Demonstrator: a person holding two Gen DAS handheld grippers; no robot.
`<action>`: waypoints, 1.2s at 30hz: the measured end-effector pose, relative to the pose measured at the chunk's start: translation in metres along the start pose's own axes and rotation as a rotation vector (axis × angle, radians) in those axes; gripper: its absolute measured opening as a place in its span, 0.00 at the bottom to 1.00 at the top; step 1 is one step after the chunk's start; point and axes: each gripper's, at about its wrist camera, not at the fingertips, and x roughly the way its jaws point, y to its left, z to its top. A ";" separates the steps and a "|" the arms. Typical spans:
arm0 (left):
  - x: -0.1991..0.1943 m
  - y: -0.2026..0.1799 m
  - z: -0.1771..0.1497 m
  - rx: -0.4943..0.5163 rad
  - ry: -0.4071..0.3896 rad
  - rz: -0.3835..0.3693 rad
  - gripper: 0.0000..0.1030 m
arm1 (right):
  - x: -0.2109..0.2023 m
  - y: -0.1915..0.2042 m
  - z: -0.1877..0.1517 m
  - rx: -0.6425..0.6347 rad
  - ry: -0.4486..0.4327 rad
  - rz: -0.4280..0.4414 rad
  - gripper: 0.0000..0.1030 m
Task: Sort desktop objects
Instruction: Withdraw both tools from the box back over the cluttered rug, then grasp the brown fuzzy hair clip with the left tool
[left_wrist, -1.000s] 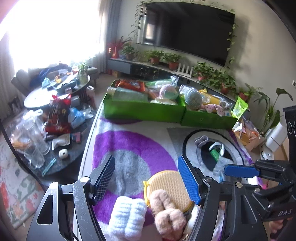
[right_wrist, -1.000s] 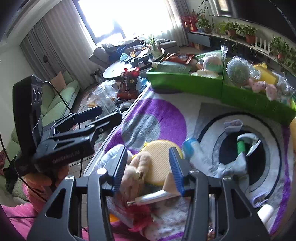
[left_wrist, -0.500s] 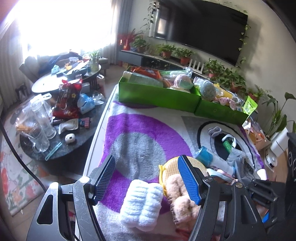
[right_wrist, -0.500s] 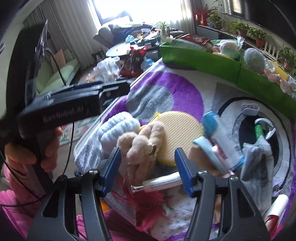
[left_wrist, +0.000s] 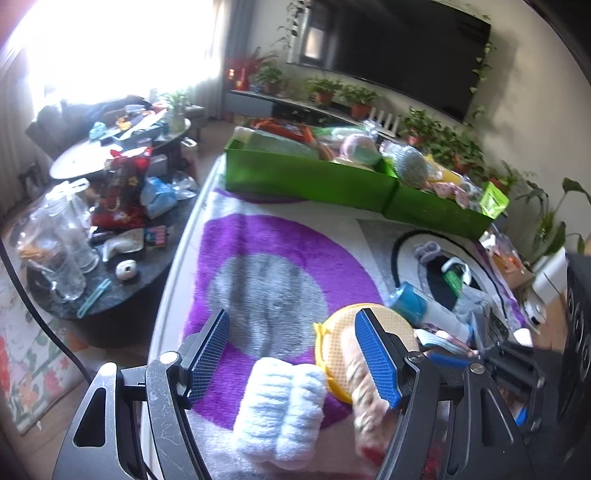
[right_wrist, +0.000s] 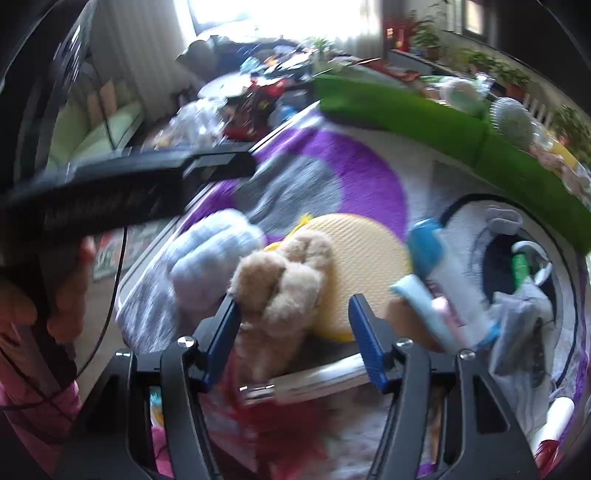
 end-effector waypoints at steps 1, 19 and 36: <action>0.002 -0.002 0.000 0.009 0.004 -0.014 0.69 | -0.003 -0.005 0.001 0.006 -0.015 -0.007 0.36; 0.032 -0.042 -0.014 0.199 0.099 -0.108 0.69 | -0.002 -0.070 0.008 0.137 -0.045 -0.061 0.30; 0.041 -0.091 -0.037 0.391 0.141 -0.126 0.69 | -0.040 -0.058 -0.051 0.255 -0.049 0.029 0.50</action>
